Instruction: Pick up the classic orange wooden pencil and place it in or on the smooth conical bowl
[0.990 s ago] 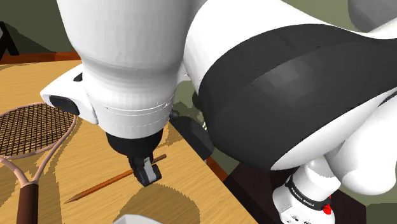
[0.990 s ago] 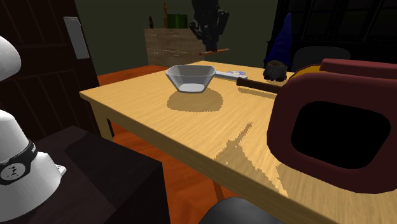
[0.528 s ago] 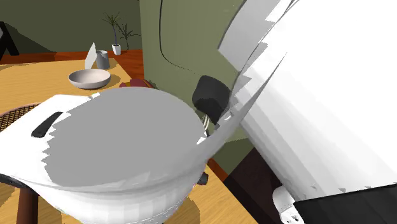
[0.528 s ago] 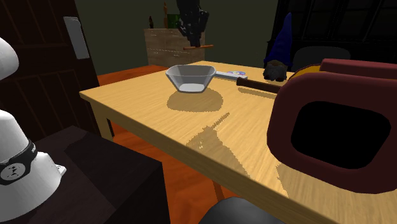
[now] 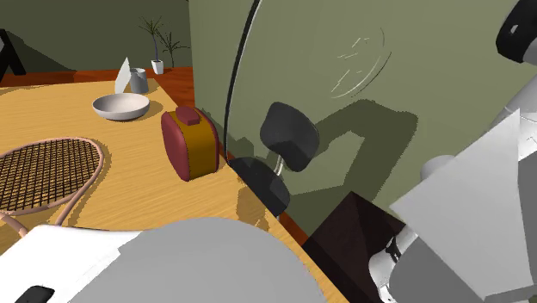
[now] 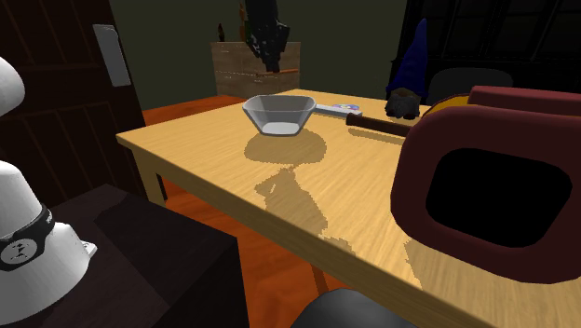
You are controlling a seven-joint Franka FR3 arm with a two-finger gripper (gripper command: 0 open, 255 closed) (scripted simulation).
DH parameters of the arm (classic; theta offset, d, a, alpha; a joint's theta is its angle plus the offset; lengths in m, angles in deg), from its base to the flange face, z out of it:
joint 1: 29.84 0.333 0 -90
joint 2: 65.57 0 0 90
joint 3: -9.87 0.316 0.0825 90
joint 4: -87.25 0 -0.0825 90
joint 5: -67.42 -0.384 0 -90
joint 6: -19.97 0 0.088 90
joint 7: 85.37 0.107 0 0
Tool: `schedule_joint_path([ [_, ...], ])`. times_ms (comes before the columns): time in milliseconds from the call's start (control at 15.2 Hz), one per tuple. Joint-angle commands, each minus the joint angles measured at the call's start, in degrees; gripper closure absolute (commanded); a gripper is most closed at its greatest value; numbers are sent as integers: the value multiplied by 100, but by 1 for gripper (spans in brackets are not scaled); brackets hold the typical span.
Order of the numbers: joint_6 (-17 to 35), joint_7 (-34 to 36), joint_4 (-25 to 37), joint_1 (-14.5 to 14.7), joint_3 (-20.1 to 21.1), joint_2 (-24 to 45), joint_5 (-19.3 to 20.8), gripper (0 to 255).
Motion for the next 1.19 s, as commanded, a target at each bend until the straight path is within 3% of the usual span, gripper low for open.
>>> schedule_joint_path([
  [0, 135, 69, -111, 9, 9, 44, 45, 255],
  [726, 905, 474, -672, 40, 7, 419, 433, 255],
  [1122, 905, 474, -672, 41, 6, 419, 433, 255],
])
